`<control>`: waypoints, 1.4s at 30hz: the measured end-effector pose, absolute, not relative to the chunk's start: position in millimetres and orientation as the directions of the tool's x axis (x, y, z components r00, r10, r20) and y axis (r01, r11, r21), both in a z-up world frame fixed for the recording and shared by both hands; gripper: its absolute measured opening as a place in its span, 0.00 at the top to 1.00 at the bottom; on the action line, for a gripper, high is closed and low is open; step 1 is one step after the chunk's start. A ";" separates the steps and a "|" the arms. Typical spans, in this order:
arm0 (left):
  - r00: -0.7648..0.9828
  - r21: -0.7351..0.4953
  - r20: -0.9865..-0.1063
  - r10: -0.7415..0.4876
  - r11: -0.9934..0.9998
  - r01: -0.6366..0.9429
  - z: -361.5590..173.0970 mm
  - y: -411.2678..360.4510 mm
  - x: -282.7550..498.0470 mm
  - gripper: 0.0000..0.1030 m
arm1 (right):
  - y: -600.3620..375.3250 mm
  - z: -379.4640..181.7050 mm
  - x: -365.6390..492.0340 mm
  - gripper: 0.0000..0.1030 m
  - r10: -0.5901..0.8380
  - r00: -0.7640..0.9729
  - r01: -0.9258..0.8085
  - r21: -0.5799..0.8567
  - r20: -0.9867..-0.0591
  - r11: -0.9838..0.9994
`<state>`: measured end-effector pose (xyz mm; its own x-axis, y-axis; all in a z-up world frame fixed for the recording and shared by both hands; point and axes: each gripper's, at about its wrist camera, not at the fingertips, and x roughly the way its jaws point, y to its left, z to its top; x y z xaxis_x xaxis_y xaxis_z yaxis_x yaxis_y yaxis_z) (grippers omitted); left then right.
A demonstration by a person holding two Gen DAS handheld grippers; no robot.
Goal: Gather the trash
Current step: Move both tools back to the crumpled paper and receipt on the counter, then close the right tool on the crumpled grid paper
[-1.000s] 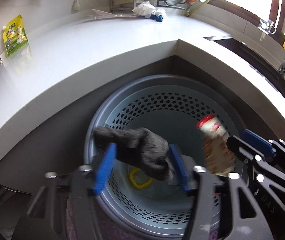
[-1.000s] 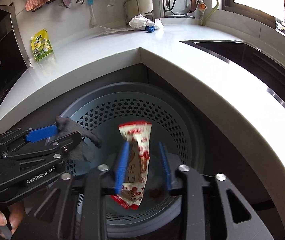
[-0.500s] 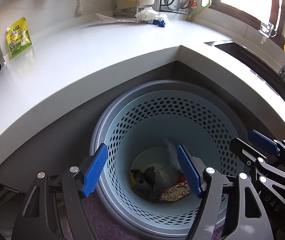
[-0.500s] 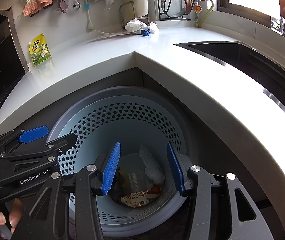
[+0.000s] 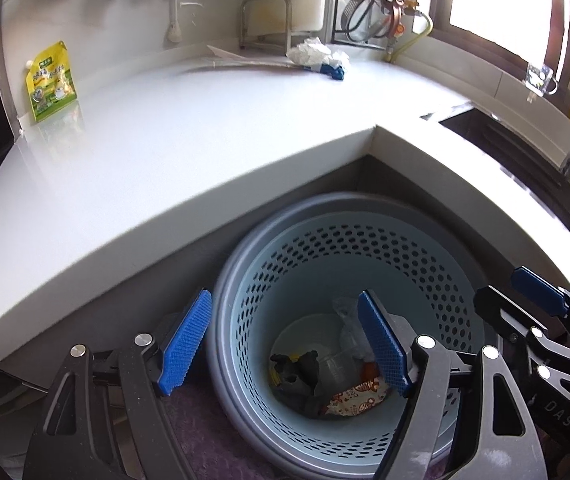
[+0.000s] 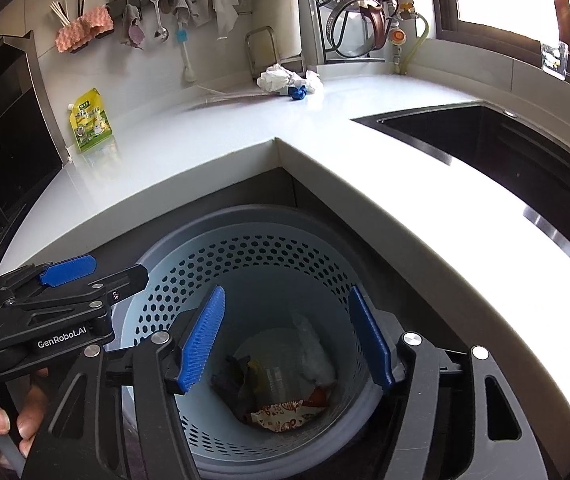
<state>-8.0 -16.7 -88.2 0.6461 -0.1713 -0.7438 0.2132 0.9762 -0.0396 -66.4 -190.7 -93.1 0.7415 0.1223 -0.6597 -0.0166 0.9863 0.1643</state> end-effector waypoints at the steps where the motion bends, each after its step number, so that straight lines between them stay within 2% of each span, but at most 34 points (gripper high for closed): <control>1: 0.652 -0.043 -0.739 -0.172 0.977 0.209 -84.5 -14.9 -6.2 0.27 | -190.3 -88.8 -65.8 0.36 0.122 0.750 -0.021 0.161 -0.650 0.987; 6: 0.695 -0.054 -0.697 -0.174 0.980 0.190 -58.2 -5.4 6.9 0.20 | -191.1 -64.6 -53.7 0.29 0.124 0.789 -0.043 0.147 -0.601 0.988; 12: 0.760 -0.042 -0.630 -0.158 0.985 0.170 -21.4 2.8 33.8 0.12 | -200.9 -34.4 -19.0 0.27 0.138 0.823 -0.062 0.154 -0.551 0.986; 18: 0.807 -0.023 -0.576 -0.129 0.990 0.142 8.1 6.6 70.5 0.08 | -218.4 -4.2 25.9 0.22 0.137 0.859 -0.065 0.162 -0.493 0.985; 29: 0.832 -0.021 -0.545 -0.106 0.993 0.113 25.7 0.5 155.7 0.06 | -227.3 23.0 139.6 0.21 0.092 0.864 -0.059 0.083 -0.494 0.995; 42: 0.807 -0.026 -0.588 -0.048 0.999 0.040 2.2 12.3 243.3 0.06 | -202.9 -2.2 273.9 0.21 0.125 0.813 -0.131 0.031 -0.569 0.991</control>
